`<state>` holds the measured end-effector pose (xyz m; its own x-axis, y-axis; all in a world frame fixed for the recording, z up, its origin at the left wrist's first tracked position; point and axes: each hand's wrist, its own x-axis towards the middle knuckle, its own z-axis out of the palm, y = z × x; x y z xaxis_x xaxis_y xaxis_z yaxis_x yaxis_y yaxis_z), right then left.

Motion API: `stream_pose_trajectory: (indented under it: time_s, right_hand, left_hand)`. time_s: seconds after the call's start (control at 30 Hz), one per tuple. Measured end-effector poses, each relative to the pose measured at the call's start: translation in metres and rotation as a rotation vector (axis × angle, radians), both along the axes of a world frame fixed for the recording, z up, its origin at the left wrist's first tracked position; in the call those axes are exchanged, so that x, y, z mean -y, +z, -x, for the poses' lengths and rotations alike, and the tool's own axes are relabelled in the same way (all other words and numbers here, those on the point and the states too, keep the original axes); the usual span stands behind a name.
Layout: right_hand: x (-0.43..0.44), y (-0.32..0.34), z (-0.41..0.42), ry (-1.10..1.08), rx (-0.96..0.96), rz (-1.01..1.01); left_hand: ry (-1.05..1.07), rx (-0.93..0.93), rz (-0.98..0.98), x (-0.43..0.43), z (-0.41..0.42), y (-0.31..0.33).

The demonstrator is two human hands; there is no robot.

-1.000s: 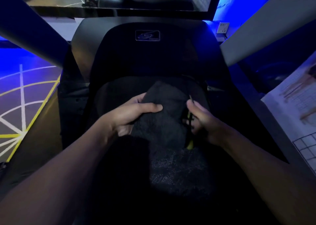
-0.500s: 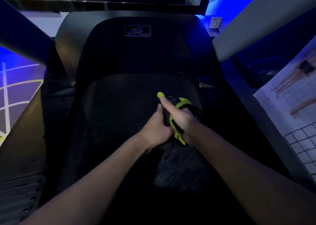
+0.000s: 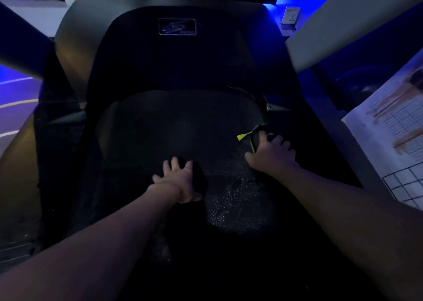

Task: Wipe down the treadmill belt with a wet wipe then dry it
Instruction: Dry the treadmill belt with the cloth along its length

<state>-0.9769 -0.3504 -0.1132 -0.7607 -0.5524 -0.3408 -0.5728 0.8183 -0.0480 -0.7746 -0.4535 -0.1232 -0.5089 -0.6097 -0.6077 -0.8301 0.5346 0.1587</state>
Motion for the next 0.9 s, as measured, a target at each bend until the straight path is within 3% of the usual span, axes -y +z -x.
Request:
stream_pose_trajectory:
  time_s: [0.23, 0.5, 0.73, 0.9]
  right_hand:
    - [0.005, -0.026, -0.001, 0.157, -0.218, -0.164]
    - [0.013, -0.022, 0.014, 0.132, -0.074, 0.058]
    - [0.030, -0.019, -0.003, 0.035, -0.025, 0.029]
    - [0.050, -0.016, -0.035, 0.056, -0.040, 0.140]
  left_hand:
    - [-0.037, -0.070, 0.119, 0.008, -0.016, -0.013]
    - [0.018, -0.167, 0.125, 0.026, -0.032, -0.010]
    - [0.123, -0.153, 0.179, 0.052, -0.068, -0.010]
    - [0.114, -0.165, 0.235, 0.066, -0.099, -0.015]
